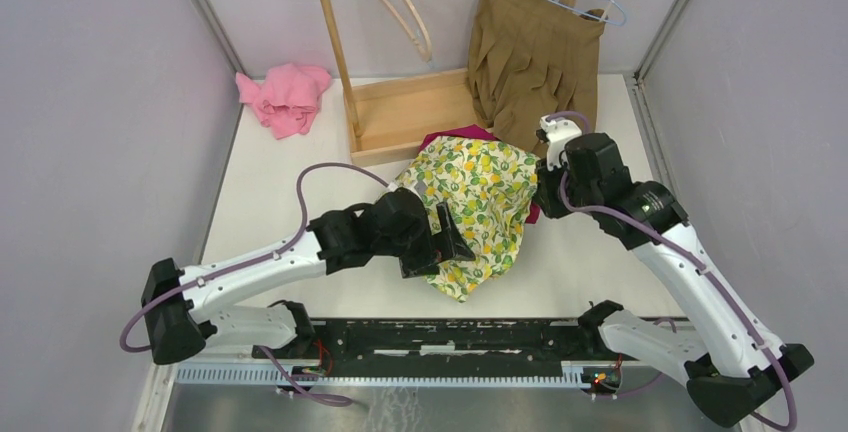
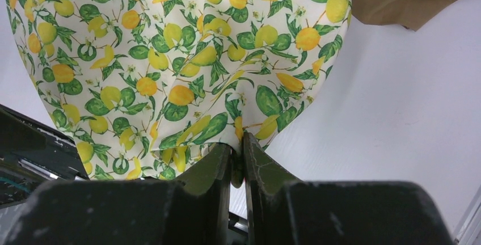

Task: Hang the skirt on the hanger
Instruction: Flatten out the skirt at the bin.

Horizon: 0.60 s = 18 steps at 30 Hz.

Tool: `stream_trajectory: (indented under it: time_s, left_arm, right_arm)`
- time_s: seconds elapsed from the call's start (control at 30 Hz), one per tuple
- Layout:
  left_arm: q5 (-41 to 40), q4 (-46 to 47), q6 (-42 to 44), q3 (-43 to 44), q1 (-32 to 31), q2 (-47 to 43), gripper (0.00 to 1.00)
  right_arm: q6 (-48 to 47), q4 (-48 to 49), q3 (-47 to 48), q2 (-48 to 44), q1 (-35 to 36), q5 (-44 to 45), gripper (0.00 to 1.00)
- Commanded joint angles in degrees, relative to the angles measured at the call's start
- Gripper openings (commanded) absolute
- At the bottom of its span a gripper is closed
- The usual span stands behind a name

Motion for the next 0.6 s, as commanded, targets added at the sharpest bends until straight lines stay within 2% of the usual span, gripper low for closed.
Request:
stream_trajectory:
  time_s: [0.0,0.23,0.3,0.43,0.57]
  left_arm:
    - [-2.37,0.77,-7.58,0.88,-1.25,0.44,0.99]
    - [-2.05,3.58,-9.18,-0.66,-1.87,3.82,0.99]
    - [-1.45,4.82,-8.72,-0.82,-1.83,4.68,0.92]
    - [-1.29,5.91,-8.79,-0.98,-1.95,5.68,0.87]
    - [-1.9,6.93,-8.9,-1.5,-1.97,6.25,0.77]
  right_arm:
    - [0.82,2.4,0.02,-1.42,-0.17,-0.64,0.18]
    - [1.34,3.05,-0.68,-1.96,-0.12,-1.66,0.18]
    - [1.35,2.89,-0.65,-2.14,-0.14,-1.66,0.18]
    - [1.34,2.73,-0.47,-2.63,-0.15,-1.86,0.18]
    - [1.51,2.91,-0.86,-3.23,-0.16,-2.25,0.18]
